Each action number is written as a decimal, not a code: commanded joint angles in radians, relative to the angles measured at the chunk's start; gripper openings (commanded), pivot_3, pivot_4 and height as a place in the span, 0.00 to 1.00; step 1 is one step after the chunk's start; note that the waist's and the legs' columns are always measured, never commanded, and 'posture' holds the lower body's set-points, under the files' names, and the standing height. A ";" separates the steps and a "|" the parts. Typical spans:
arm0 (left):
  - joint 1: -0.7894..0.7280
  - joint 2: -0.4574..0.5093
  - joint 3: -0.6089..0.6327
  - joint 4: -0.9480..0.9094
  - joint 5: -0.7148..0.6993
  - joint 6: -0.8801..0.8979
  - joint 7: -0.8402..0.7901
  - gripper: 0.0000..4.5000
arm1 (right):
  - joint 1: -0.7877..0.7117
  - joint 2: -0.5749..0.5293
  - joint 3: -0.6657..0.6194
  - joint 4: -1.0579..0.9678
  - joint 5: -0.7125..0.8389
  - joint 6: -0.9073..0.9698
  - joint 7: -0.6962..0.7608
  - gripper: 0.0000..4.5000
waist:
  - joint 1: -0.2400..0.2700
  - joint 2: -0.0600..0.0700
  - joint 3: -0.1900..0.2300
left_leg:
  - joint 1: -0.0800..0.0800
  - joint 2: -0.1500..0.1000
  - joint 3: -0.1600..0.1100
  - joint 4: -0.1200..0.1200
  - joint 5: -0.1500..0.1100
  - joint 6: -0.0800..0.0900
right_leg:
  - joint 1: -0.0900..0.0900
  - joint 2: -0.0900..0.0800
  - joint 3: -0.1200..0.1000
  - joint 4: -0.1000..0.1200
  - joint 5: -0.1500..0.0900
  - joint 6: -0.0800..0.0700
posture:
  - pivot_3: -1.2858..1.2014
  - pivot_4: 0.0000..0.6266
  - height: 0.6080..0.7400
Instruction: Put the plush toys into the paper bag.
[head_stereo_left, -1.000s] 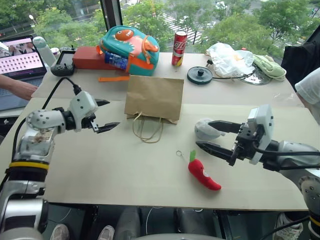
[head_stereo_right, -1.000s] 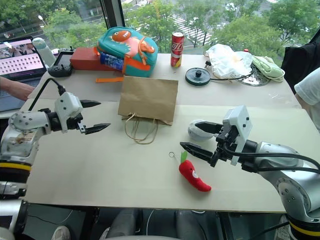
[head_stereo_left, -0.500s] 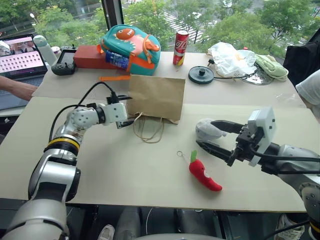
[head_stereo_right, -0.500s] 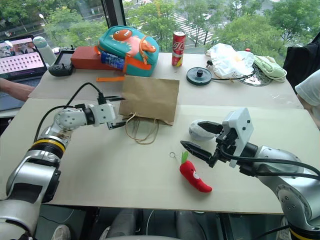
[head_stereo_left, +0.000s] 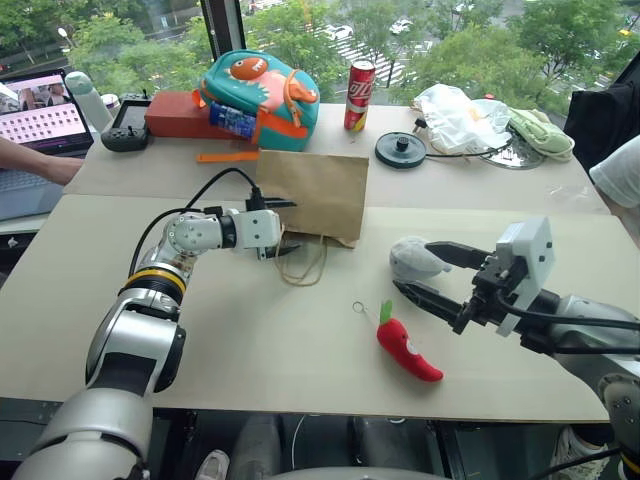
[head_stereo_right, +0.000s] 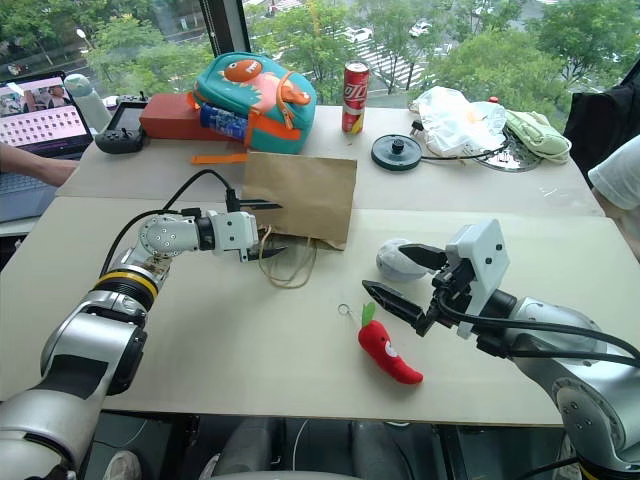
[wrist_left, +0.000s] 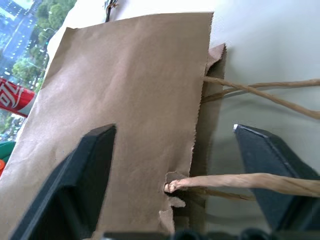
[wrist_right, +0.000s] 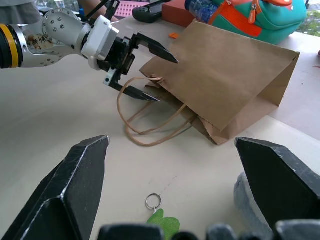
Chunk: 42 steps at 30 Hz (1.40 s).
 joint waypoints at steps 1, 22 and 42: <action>-0.009 0.019 0.023 -0.009 -0.028 -0.022 -0.015 0.51 | -0.010 -0.002 -0.023 -0.025 0.009 -0.025 -0.001 1.00 | 0.000 0.000 0.000 | 0.000 0.000 0.000 0.000 0.000 0.000 | 0.000 0.000 0.000 0.000 0.000 0.000 | 0.52 0.24 0.95; 0.045 0.002 0.057 -0.086 -0.086 0.039 -0.051 0.01 | -0.055 0.000 0.017 0.020 -0.055 -0.032 0.012 1.00 | -0.007 0.000 0.000 | 0.000 0.000 -0.001 0.000 0.000 0.000 | 0.000 0.000 0.000 0.001 0.000 0.000 | 0.52 0.24 0.95; 0.456 0.049 0.216 -1.219 -0.535 1.044 0.041 0.01 | -0.012 0.213 0.284 -0.036 -0.211 0.006 -0.219 1.00 | -0.011 0.002 -0.001 | 0.006 0.001 -0.002 0.002 0.001 -0.001 | 0.004 0.001 0.001 0.004 -0.001 0.001 | 0.52 0.24 0.95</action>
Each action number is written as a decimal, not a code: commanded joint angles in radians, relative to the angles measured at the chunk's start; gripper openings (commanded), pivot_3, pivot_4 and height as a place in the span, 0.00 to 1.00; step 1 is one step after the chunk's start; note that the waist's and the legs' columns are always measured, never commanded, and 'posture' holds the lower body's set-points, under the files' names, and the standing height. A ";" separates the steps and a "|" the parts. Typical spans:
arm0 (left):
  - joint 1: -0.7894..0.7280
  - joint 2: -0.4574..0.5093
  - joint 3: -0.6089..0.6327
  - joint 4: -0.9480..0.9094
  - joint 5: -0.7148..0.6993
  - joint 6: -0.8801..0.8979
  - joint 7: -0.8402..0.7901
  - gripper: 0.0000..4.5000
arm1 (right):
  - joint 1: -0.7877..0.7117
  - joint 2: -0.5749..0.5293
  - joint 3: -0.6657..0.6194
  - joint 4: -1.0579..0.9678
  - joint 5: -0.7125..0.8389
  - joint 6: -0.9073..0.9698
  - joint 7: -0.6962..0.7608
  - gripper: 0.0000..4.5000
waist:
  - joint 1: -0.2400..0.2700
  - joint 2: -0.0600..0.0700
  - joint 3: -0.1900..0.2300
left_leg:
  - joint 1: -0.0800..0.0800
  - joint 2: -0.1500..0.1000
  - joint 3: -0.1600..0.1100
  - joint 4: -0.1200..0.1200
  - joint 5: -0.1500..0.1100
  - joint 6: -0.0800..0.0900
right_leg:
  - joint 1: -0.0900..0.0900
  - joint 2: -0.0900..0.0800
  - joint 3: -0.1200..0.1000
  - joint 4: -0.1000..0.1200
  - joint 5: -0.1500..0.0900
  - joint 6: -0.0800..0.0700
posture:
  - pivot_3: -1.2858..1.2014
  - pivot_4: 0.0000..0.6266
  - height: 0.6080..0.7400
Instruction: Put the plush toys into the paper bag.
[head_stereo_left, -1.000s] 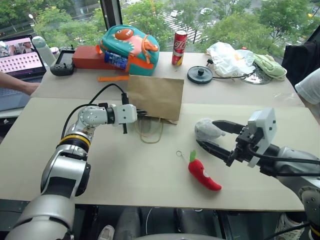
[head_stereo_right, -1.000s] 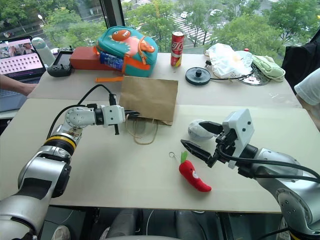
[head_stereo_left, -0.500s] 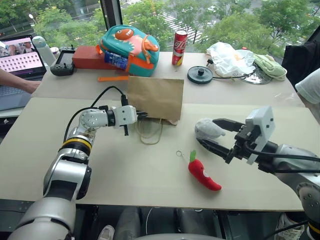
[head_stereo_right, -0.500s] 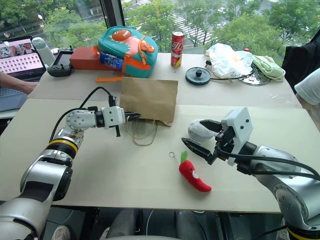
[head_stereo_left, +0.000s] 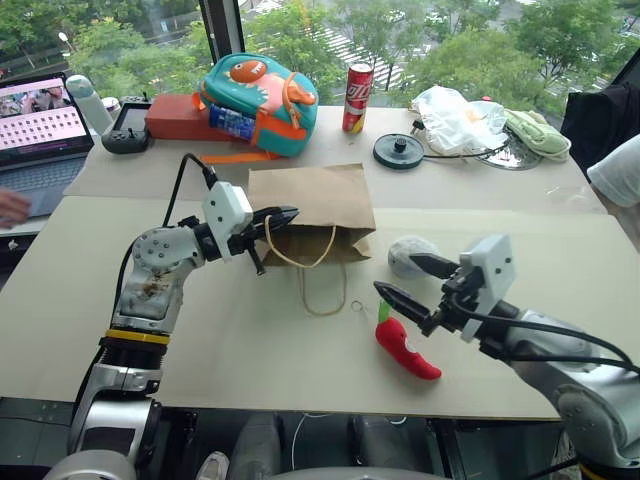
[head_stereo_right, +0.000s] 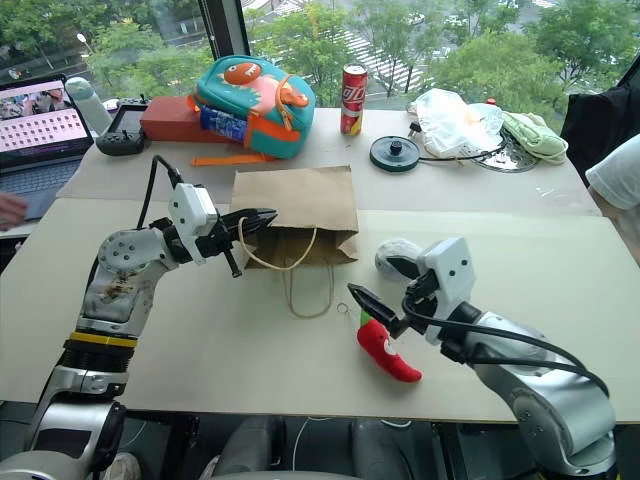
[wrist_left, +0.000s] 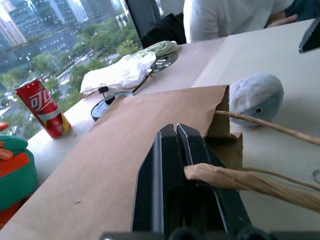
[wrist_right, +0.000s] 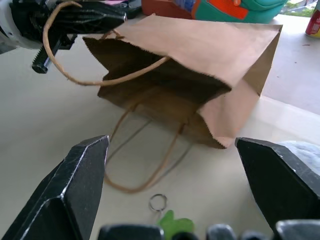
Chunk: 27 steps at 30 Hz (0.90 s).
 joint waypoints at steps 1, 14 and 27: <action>-0.009 0.007 0.024 -0.061 -0.024 0.071 0.034 0.00 | -0.046 0.046 0.089 0.000 -0.057 0.000 -0.044 0.94 | 0.000 0.000 0.000 | 0.000 0.000 0.000 0.000 0.000 0.000 | 0.000 0.000 0.000 0.000 0.000 0.000 | 0.52 0.24 0.95; -0.001 -0.019 0.011 -0.068 -0.018 0.096 0.036 0.00 | -0.270 0.242 0.285 0.290 -0.285 -0.073 -0.080 0.01 | -0.001 0.000 0.000 | -0.002 0.000 0.000 -0.001 0.000 0.000 | -0.002 0.001 0.001 -0.001 0.000 -0.001 | 0.52 0.24 0.95; -0.023 -0.033 0.008 -0.051 -0.015 0.094 0.023 0.00 | -0.434 0.365 0.335 0.678 -0.501 -0.253 -0.054 0.01 | -0.002 0.000 0.000 | -0.002 0.000 0.000 -0.001 0.000 0.000 | -0.003 0.001 0.001 -0.001 0.000 -0.001 | 0.52 0.24 0.95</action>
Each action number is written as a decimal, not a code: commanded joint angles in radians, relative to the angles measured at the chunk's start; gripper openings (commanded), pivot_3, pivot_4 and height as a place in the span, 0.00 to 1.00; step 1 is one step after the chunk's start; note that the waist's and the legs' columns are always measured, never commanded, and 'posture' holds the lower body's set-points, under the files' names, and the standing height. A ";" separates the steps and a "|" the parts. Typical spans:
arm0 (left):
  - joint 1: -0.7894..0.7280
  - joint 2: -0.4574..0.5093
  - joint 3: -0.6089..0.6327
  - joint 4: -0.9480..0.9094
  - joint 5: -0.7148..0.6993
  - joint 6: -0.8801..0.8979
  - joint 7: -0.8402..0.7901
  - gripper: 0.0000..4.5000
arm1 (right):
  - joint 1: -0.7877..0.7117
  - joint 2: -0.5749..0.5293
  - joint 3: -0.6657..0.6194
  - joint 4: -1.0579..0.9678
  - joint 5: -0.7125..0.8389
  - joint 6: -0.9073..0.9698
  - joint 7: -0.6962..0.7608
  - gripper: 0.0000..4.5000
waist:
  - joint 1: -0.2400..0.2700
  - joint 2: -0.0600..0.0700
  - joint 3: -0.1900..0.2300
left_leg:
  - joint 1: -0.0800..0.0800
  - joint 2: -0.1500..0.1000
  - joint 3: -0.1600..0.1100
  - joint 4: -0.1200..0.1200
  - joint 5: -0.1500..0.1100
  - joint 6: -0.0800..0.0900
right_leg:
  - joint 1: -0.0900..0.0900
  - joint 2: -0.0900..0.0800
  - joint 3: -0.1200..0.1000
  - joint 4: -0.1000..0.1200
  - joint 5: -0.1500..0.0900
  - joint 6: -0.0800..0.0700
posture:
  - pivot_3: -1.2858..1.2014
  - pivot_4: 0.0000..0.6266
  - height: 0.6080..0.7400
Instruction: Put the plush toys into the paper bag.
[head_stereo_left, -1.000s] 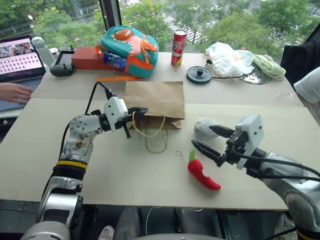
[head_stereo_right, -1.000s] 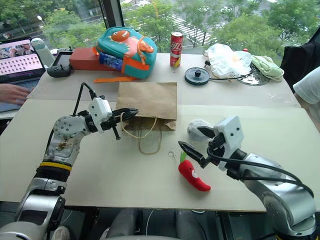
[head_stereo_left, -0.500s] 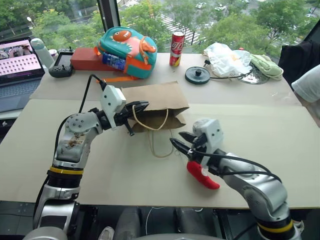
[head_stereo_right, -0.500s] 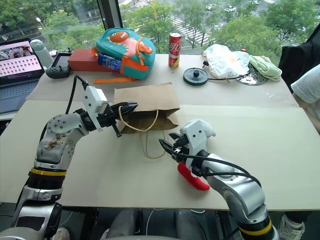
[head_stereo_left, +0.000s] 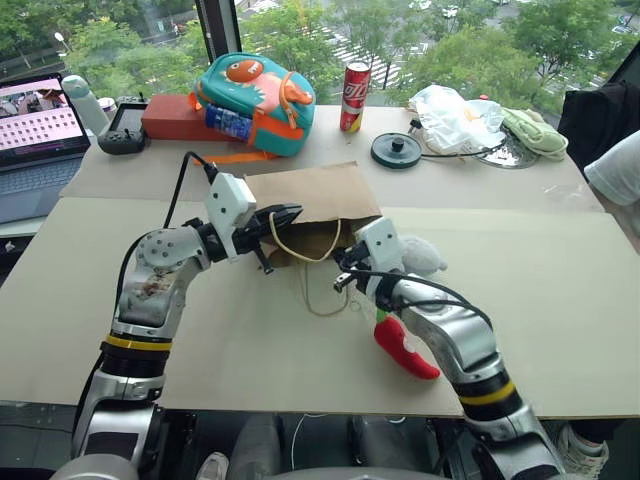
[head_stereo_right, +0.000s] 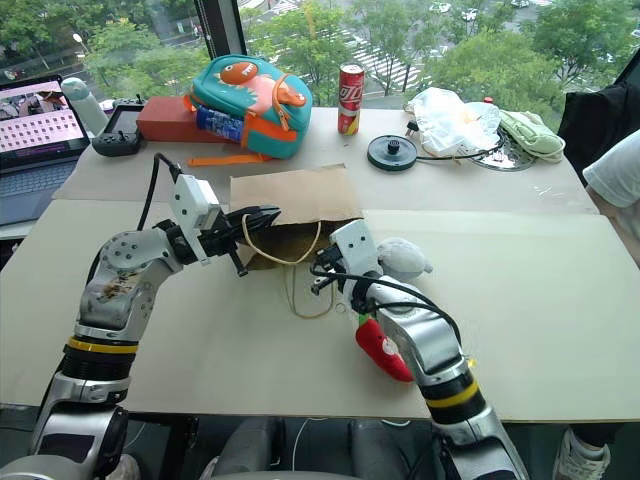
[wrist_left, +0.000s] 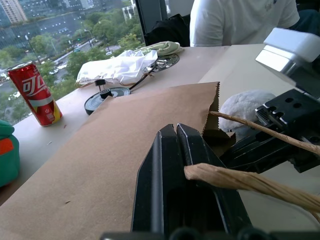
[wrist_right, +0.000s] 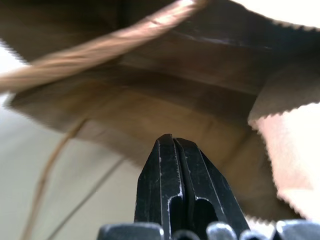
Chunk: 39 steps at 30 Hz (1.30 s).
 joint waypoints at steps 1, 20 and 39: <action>-0.037 0.002 0.009 -0.011 -0.012 -0.004 -0.005 0.00 | -0.037 0.036 -0.001 0.064 -0.035 -0.048 0.016 0.01 | 0.000 0.000 0.000 | 0.000 0.000 0.000 0.000 0.000 0.000 | 0.000 0.000 0.000 0.000 0.000 0.000 | 0.52 0.24 0.95; -0.184 -0.029 0.099 0.079 -0.094 0.113 0.057 0.00 | -0.008 0.084 -0.009 0.112 -0.097 0.034 0.037 0.01 | -0.003 0.000 0.000 | -0.001 0.000 0.000 0.000 0.000 0.000 | -0.001 0.000 0.000 0.000 0.000 0.000 | 0.52 0.24 0.95; -0.166 -0.055 0.092 0.045 -0.099 0.135 0.069 0.00 | 0.024 0.079 -0.044 0.016 -0.116 0.032 0.042 0.01 | -0.003 0.000 0.000 | -0.001 0.000 0.000 0.000 0.000 0.000 | -0.001 0.000 0.000 0.000 0.000 0.000 | 0.52 0.24 0.95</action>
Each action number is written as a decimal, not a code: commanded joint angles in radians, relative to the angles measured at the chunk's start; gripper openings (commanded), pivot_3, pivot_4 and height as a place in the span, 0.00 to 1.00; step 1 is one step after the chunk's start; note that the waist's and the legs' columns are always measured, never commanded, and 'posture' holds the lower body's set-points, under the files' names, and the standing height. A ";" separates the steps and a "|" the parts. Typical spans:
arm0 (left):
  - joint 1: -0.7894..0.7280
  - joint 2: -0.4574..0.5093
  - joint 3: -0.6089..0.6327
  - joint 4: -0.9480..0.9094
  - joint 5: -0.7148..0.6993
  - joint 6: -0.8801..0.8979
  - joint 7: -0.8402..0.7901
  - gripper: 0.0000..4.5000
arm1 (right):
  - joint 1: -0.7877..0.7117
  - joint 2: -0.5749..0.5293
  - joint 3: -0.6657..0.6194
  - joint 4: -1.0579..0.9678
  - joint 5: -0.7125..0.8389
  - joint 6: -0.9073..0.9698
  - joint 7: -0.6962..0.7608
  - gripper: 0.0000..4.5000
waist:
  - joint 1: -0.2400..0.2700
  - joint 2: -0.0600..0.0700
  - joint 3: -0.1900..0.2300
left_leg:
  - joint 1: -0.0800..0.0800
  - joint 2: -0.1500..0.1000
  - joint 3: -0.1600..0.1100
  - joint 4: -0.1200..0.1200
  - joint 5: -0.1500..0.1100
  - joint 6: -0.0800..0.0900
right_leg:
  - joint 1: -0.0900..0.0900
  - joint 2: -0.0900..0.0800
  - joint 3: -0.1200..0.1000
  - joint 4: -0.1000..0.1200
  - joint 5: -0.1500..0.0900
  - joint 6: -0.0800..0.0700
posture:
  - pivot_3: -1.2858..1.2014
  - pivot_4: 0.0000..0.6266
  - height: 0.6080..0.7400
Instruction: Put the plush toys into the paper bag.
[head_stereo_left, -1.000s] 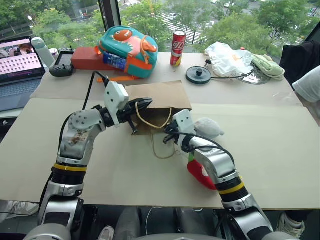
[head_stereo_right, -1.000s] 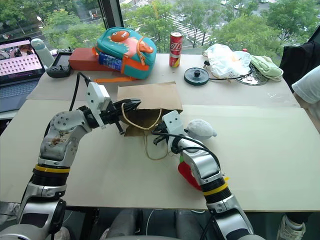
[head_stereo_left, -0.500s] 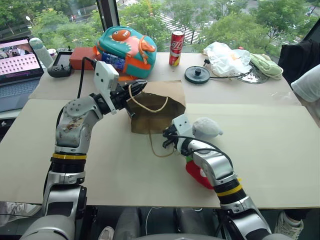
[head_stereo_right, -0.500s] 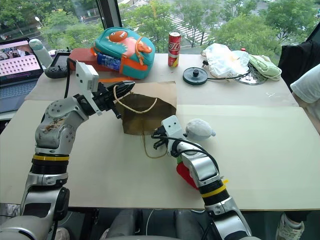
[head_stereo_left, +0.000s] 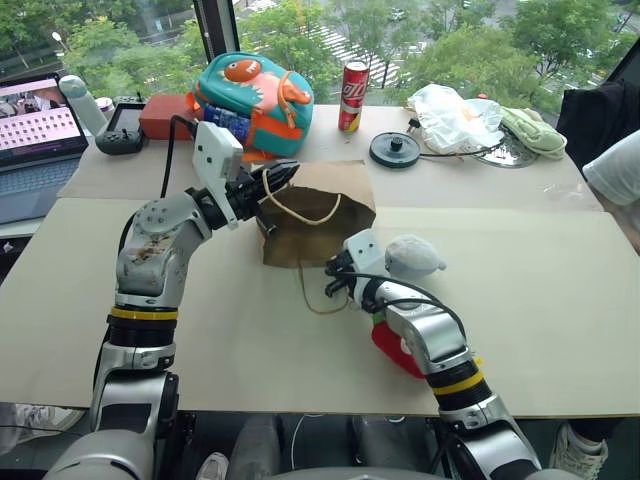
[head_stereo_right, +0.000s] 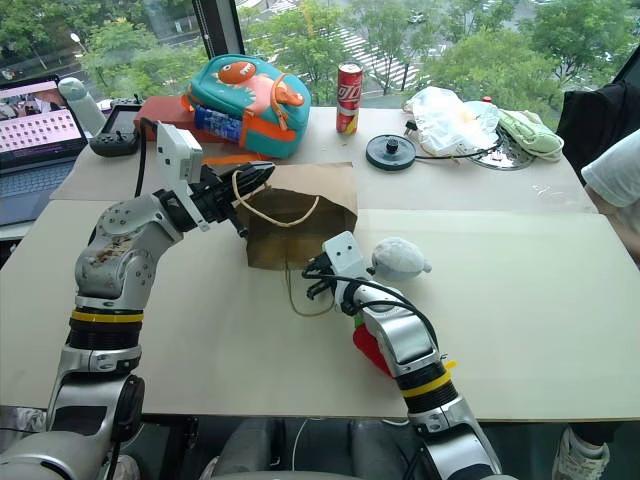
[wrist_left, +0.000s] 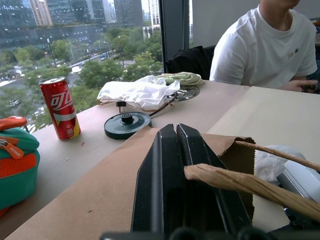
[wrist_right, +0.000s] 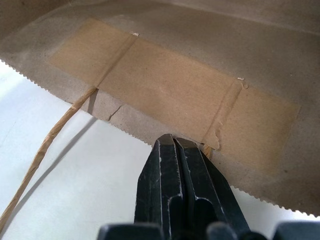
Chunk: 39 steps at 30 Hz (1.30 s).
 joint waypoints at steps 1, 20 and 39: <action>-0.004 -0.002 0.011 -0.034 -0.017 -0.011 0.002 0.00 | 0.030 -0.015 -0.061 -0.165 0.042 0.017 0.022 0.01 | 0.000 0.000 0.000 | 0.000 0.000 0.000 0.000 0.000 0.000 | 0.000 0.000 0.000 0.000 0.000 0.000 | 0.52 0.24 0.95; 0.008 -0.007 0.007 -0.030 -0.010 -0.024 -0.003 0.00 | 0.099 -0.294 -0.342 -0.418 0.168 0.256 0.058 0.47 | 0.005 0.000 0.000 | -0.003 -0.001 -0.001 0.000 0.000 0.000 | -0.001 0.000 0.000 -0.003 0.000 0.000 | 0.52 0.24 0.95; 0.015 -0.008 0.008 -0.040 -0.015 -0.018 -0.005 0.00 | 0.106 -0.288 -0.230 -0.295 0.084 0.249 0.028 0.93 | 0.000 0.000 0.000 | -0.003 0.000 -0.001 -0.001 0.000 0.000 | -0.001 0.000 0.000 -0.003 0.000 0.000 | 0.52 0.24 0.95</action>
